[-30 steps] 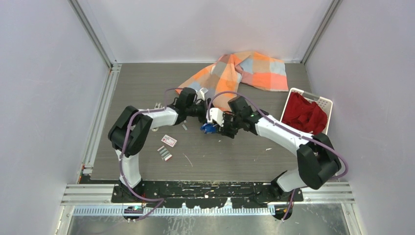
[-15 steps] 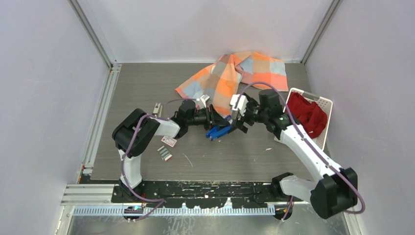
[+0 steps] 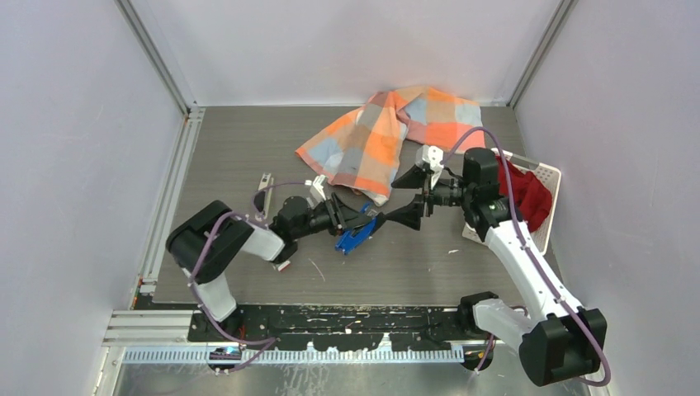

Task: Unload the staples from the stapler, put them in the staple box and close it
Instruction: Unload the staple at the center of the board, then place the stapler at the center of the board.

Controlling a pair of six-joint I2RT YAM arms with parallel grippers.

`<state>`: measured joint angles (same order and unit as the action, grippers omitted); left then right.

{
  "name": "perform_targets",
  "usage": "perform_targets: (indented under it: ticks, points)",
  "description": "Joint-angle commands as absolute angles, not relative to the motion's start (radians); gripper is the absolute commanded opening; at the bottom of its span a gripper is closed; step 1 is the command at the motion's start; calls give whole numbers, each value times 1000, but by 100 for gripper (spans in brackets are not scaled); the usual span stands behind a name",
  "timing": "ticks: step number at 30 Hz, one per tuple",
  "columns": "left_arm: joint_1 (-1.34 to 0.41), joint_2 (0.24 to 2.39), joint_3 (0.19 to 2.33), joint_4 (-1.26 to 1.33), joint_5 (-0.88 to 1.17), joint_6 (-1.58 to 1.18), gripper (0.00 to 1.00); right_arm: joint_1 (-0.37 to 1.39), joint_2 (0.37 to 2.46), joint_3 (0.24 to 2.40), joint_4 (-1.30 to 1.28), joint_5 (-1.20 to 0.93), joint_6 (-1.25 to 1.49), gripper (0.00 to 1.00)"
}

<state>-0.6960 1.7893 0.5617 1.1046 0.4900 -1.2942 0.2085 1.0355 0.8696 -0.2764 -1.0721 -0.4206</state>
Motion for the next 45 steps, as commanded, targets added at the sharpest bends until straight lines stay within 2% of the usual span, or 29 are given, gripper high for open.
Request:
perform_targets:
  ticks: [1, 6, 12, 18, 33, 45]
  points:
    - [-724, 1610, 474, 1348, 287, -1146, 0, 185, 1024, 764, 97, -1338, 10, 94]
    - [-748, 1449, 372, 1311, 131, -995, 0, 187, 1065, 736, 205, -1343, 136, 94]
    - [-819, 1217, 310, 1141, -99, -803, 0, 189, 1113, 725, 282, -1343, 239, 94]
    - [-842, 1095, 311, 1028, -214, -759, 0, 197, 1162, 722, 338, -1344, 312, 94]
    - [-914, 1138, 463, 905, -393, -790, 0, 271, 1251, 680, 570, -1226, 555, 93]
    - [-933, 1186, 546, 930, -360, -830, 0, 412, 1291, 623, 690, -1068, 636, 89]
